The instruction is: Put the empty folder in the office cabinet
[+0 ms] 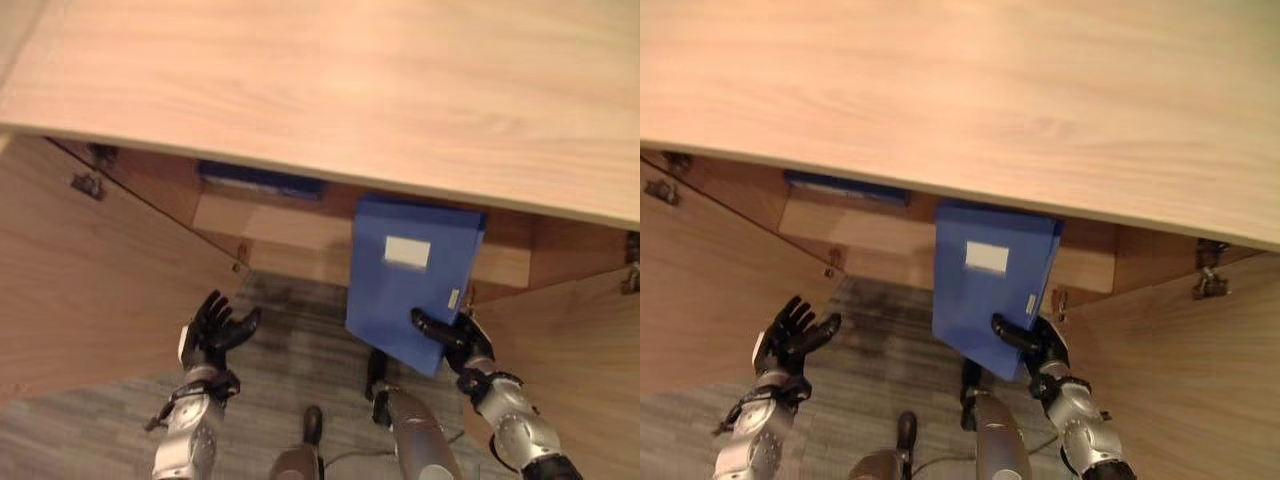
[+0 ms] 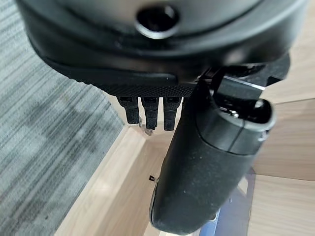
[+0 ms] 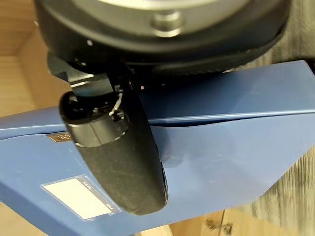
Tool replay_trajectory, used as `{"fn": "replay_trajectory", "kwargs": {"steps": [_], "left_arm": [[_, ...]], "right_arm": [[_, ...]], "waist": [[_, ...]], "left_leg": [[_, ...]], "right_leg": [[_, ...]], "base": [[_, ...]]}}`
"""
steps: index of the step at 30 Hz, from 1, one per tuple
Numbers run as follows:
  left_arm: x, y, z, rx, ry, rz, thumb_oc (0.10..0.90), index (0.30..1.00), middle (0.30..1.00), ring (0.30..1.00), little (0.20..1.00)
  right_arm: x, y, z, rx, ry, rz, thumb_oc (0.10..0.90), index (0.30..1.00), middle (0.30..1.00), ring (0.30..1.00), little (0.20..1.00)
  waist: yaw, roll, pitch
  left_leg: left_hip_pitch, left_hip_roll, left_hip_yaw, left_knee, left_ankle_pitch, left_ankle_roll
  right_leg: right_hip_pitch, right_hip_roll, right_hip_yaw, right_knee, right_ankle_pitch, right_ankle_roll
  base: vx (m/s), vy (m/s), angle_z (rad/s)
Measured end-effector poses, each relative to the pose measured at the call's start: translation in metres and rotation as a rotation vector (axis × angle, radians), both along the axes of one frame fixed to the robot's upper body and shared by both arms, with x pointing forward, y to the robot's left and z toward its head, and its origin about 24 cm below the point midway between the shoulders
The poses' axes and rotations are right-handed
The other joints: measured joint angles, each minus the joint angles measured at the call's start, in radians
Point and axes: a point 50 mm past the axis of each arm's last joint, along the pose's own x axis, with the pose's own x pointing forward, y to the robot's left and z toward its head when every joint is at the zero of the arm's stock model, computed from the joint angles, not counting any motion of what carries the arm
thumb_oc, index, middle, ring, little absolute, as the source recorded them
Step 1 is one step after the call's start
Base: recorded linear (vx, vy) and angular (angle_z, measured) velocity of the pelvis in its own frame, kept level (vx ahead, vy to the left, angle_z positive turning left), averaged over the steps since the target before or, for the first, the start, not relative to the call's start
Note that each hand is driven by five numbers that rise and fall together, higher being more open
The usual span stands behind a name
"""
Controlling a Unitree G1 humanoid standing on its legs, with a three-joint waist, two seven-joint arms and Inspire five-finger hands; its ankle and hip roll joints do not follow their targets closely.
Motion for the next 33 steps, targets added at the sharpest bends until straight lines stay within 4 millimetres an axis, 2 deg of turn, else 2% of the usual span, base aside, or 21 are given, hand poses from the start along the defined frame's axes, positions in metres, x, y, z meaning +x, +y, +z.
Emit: {"fn": "replay_trajectory", "kwargs": {"steps": [1,4,7,8,10,13,14,15,17,19,22,23,24,26,27,28,29,31,33], "left_arm": [[0.002,0.0,0.002,-0.002,-0.007,0.01,0.8,0.9,0.9,0.9,0.9],[0.001,0.0,0.001,-0.012,-0.009,0.037,0.8,0.9,0.9,0.9,0.9],[-0.001,0.001,0.001,-0.042,-0.022,0.071,0.8,0.9,0.9,0.9,0.9],[-0.001,-0.001,0.001,-0.052,-0.035,0.082,0.8,0.9,0.9,0.9,0.9],[-0.001,-0.004,0.0,-0.068,-0.036,0.093,0.8,0.9,0.9,0.9,0.9],[-0.002,-0.011,-0.003,-0.103,-0.037,0.106,0.8,0.9,0.9,0.9,0.9],[-0.001,-0.012,-0.002,-0.111,-0.039,0.105,0.8,0.9,0.9,0.9,0.9],[0.0,-0.016,-0.002,-0.124,-0.04,0.096,0.8,0.9,0.9,0.9,0.9],[0.0,-0.021,0.002,-0.127,-0.055,0.075,0.8,0.9,0.9,0.9,0.9],[0.004,-0.025,0.005,-0.116,-0.064,0.047,0.8,0.9,0.9,0.9,0.9],[0.007,-0.03,0.008,-0.119,-0.079,0.037,0.8,0.9,0.9,0.9,0.9],[0.007,-0.034,0.009,-0.118,-0.086,0.029,0.8,0.9,0.9,0.9,0.9],[0.007,-0.034,0.009,-0.118,-0.085,0.028,0.8,0.9,0.9,0.9,0.9],[0.012,-0.036,0.014,-0.115,-0.104,0.015,0.8,0.9,0.9,0.9,0.9],[0.014,-0.037,0.015,-0.116,-0.108,0.012,0.8,0.9,0.9,0.9,0.9],[0.015,-0.038,0.016,-0.117,-0.108,0.01,0.8,0.9,0.9,0.9,0.9],[0.013,-0.038,0.012,-0.119,-0.092,0.012,0.8,0.9,0.9,0.9,0.9],[0.011,-0.037,0.011,-0.117,-0.082,0.023,0.8,0.9,0.9,0.9,0.9],[0.014,-0.037,0.015,-0.116,-0.102,0.026,0.8,0.9,0.9,0.9,0.9]], "right_arm": [[0.004,0.007,0.003,0.071,-0.017,-0.013,0.4,0.3,0.3,0.3,0.3],[0.007,0.019,0.006,0.22,-0.055,-0.05,0.4,0.3,0.3,0.3,0.3],[0.015,0.027,0.019,0.413,-0.145,-0.126,0.4,0.3,0.3,0.3,0.3],[0.019,0.03,0.031,0.548,-0.227,-0.177,0.4,0.3,0.3,0.3,0.3],[0.025,0.03,0.044,0.642,-0.312,-0.215,0.4,0.3,0.3,0.3,0.3],[0.043,0.032,0.074,0.756,-0.449,-0.265,0.4,0.3,0.3,0.3,0.3],[0.045,0.033,0.079,0.77,-0.47,-0.273,0.4,0.3,0.3,0.3,0.3],[0.052,0.039,0.092,0.815,-0.511,-0.283,0.4,0.3,0.3,0.3,0.3],[0.055,0.041,0.109,0.867,-0.578,-0.304,0.4,0.3,0.3,0.3,0.3],[0.056,0.041,0.125,0.927,-0.646,-0.336,0.4,0.3,0.3,0.3,0.3],[0.058,0.033,0.135,0.947,-0.698,-0.39,0.4,0.3,0.3,0.3,0.3],[0.061,0.03,0.142,0.965,-0.703,-0.428,0.4,0.3,0.3,0.3,0.3],[0.062,0.031,0.144,0.97,-0.703,-0.429,0.4,0.3,0.3,0.3,0.3],[0.066,0.032,0.153,0.987,-0.716,-0.431,0.4,0.3,0.3,0.3,0.3],[0.066,0.032,0.154,0.987,-0.717,-0.435,0.4,0.3,0.3,0.3,0.3],[0.066,0.031,0.151,0.981,-0.694,-0.45,0.4,0.3,0.3,0.3,0.3],[0.068,0.031,0.142,0.965,-0.643,-0.47,0.4,0.3,0.3,0.3,0.3],[0.07,0.032,0.131,0.947,-0.576,-0.496,0.4,0.3,0.3,0.3,0.3],[0.071,0.029,0.134,0.946,-0.581,-0.509,0.4,0.3,0.3,0.3,0.3]], "waist": [[-0.001,0.002,0.018],[0.001,0.007,0.024],[0.005,0.009,0.027],[0.006,0.012,0.034],[0.006,0.022,0.042],[0.007,0.033,0.05],[0.007,0.034,0.051],[0.026,0.04,0.052],[0.035,0.046,0.054],[0.055,0.049,0.055],[0.088,0.046,0.059],[0.11,0.037,0.081],[0.108,0.038,0.089],[0.103,0.027,0.151],[0.101,0.024,0.164],[0.111,0.013,0.183],[0.115,0.014,0.183],[0.109,0.016,0.183],[0.112,0.018,0.183]], "left_leg": [[-0.003,0.007,0.0,0.002,-0.002,-0.004],[-0.016,0.024,0.002,0.013,-0.007,-0.012],[-0.049,0.039,0.006,0.041,-0.016,-0.026],[-0.06,0.041,0.008,0.04,-0.016,-0.027],[-0.064,0.049,0.011,0.036,-0.019,-0.032],[-0.066,0.056,0.02,0.018,-0.012,-0.042],[-0.068,0.059,0.023,0.017,-0.012,-0.043],[-0.073,0.061,0.029,0.017,-0.011,-0.045],[-0.09,0.06,0.03,0.026,-0.009,-0.047],[-0.141,0.052,0.03,0.104,-0.015,-0.047],[-0.279,0.031,0.041,0.346,-0.029,-0.045],[-0.388,0.022,0.055,0.491,-0.034,-0.016],[-0.408,0.02,0.055,0.485,-0.034,-0.011],[-0.475,-0.011,0.061,0.402,-0.022,-0.002],[-0.487,-0.021,0.061,0.374,-0.012,-0.005],[-0.502,-0.035,0.054,0.298,0.027,-0.005],[-0.507,-0.034,0.055,0.24,0.077,-0.01],[-0.481,-0.032,0.054,0.155,0.141,-0.01],[-0.467,-0.034,0.06,0.113,0.21,-0.005]], "right_leg": [[0.0,0.005,-0.007,-0.001,-0.001,-0.004],[-0.007,0.022,-0.013,-0.005,-0.006,-0.014],[-0.022,0.039,-0.019,-0.017,-0.005,-0.015],[-0.035,0.039,-0.025,-0.018,0.001,-0.028],[-0.039,0.045,-0.025,-0.019,-0.002,-0.029],[-0.044,0.053,-0.032,-0.036,0.01,-0.046],[-0.047,0.057,-0.031,-0.038,0.007,-0.045],[-0.051,0.061,-0.03,-0.041,0.009,-0.048],[-0.063,0.061,-0.028,-0.042,0.014,-0.054],[-0.068,0.057,-0.027,-0.054,0.015,-0.055],[-0.066,0.045,-0.014,-0.062,0.023,-0.079],[-0.062,0.038,-0.001,-0.062,0.024,-0.122],[-0.062,0.038,-0.001,-0.06,0.022,-0.125],[-0.05,0.021,-0.002,-0.052,0.016,-0.121],[-0.047,0.02,0.002,-0.055,0.015,-0.118],[-0.04,0.021,0.021,-0.056,0.021,-0.115],[-0.033,0.023,0.018,-0.058,0.021,-0.096],[-0.024,0.026,0.025,-0.056,0.02,-0.077],[-0.03,0.029,0.042,-0.059,0.029,-0.053]], "base": [[0.07,-0.067,0.03],[0.02,-0.067,0.0],[-0.02,-0.049,-0.03],[0.0,0.0,0.0],[0.04,-0.003,-0.01],[-0.02,0.008,-0.03],[0.0,0.0,0.0],[0.0,-0.013,-0.06],[-0.05,-0.056,0.01],[-0.04,-0.102,0.15],[-0.08,-0.052,0.2],[-0.03,0.027,0.14],[-0.06,0.087,0.16],[-0.01,0.119,0.15],[0.04,0.1,-0.05],[0.02,0.089,-0.25],[0.02,0.095,-0.38],[-0.01,0.099,-0.35],[-0.03,0.101,-0.25]]}}
